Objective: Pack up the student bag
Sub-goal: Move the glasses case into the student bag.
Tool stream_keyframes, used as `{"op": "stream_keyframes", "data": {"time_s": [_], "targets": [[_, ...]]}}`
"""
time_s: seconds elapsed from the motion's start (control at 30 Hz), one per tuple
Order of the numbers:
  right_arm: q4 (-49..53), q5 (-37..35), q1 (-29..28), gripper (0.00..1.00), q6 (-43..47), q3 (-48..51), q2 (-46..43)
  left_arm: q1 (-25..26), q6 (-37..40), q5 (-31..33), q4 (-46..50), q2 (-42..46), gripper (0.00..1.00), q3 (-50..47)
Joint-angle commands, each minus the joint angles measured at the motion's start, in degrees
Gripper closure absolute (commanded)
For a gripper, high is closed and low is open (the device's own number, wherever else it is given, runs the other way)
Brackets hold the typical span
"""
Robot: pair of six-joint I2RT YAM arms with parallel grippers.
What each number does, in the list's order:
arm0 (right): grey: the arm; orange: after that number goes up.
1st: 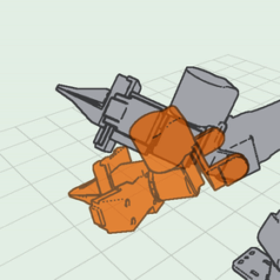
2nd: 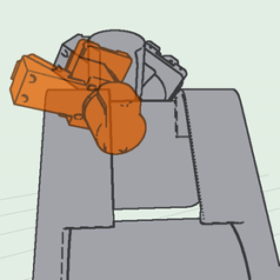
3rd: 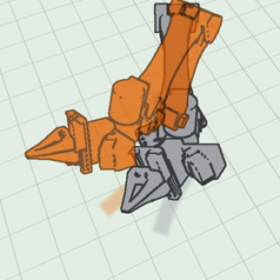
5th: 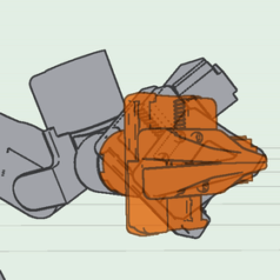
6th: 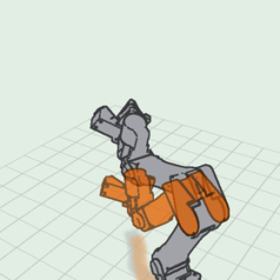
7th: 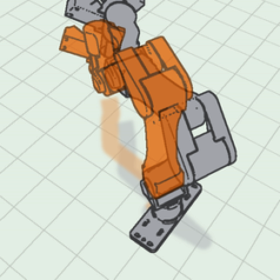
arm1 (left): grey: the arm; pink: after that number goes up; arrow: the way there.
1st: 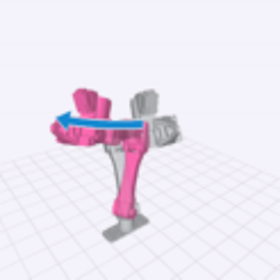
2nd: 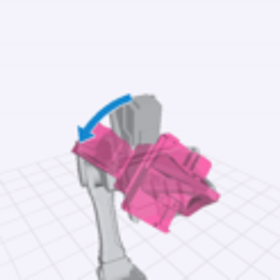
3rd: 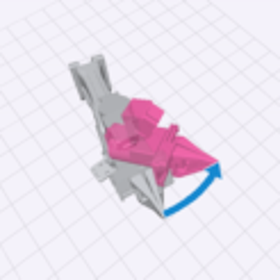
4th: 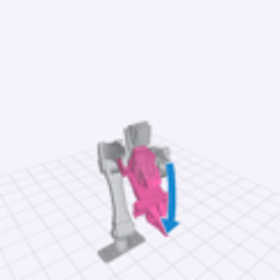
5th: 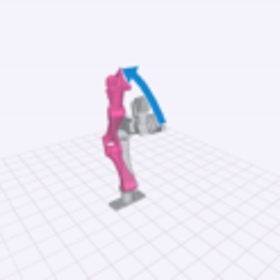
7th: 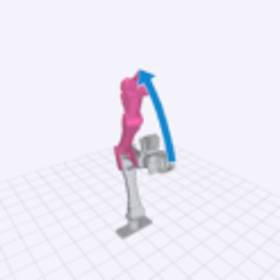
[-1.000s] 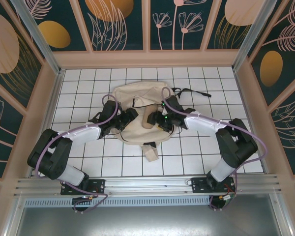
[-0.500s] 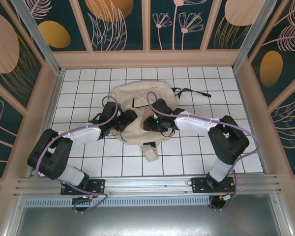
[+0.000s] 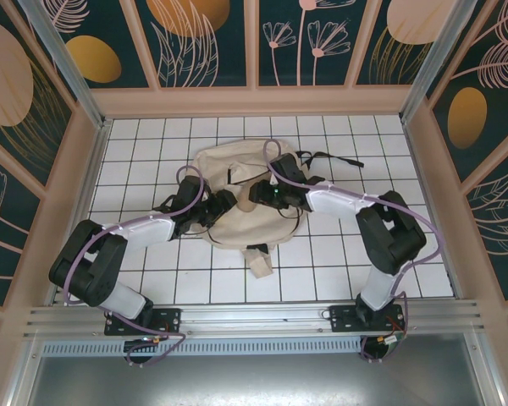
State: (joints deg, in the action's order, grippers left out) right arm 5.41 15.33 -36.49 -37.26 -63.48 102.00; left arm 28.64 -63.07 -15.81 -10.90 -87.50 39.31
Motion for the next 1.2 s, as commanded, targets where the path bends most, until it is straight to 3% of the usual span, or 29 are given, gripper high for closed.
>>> {"op": "stream_keyframes", "data": {"time_s": [0.0,0.3,0.4,0.5,0.6,0.73,0.9,1.17], "targets": [[-6.45,-0.23,1.30,0.55,-2.17,-3.55,3.57,-0.09,1.06,0.90,0.39,-0.27,0.33,-0.59],[-11.06,1.96,2.37,0.58,-5.29,-7.16,5.82,-0.12,2.26,3.60,3.34,1.69,0.38,-1.23],[-7.84,6.06,2.63,0.55,-5.84,-9.15,6.87,-0.13,2.51,3.20,3.73,1.37,0.42,-1.03],[-1.06,3.91,2.22,0.50,-4.29,-10.17,6.34,-0.08,2.83,3.61,4.51,3.08,0.42,0.04],[-1.44,0.42,2.61,0.46,-5.49,-6.20,2.83,-0.15,4.64,5.37,7.66,5.56,0.41,3.13],[-8.79,2.51,4.12,0.46,-10.34,-0.85,-0.15,-0.24,8.81,8.65,11.86,6.93,0.40,7.80],[-11.04,4.06,4.33,0.46,-13.37,-2.46,1.75,-2.44,14.00,15.86,16.23,4.40,0.40,12.51],[-7.88,2.55,4.81,0.49,-15.22,-6.24,6.47,-5.56,15.05,17.58,18.44,-4.92,0.39,21.09]]}}
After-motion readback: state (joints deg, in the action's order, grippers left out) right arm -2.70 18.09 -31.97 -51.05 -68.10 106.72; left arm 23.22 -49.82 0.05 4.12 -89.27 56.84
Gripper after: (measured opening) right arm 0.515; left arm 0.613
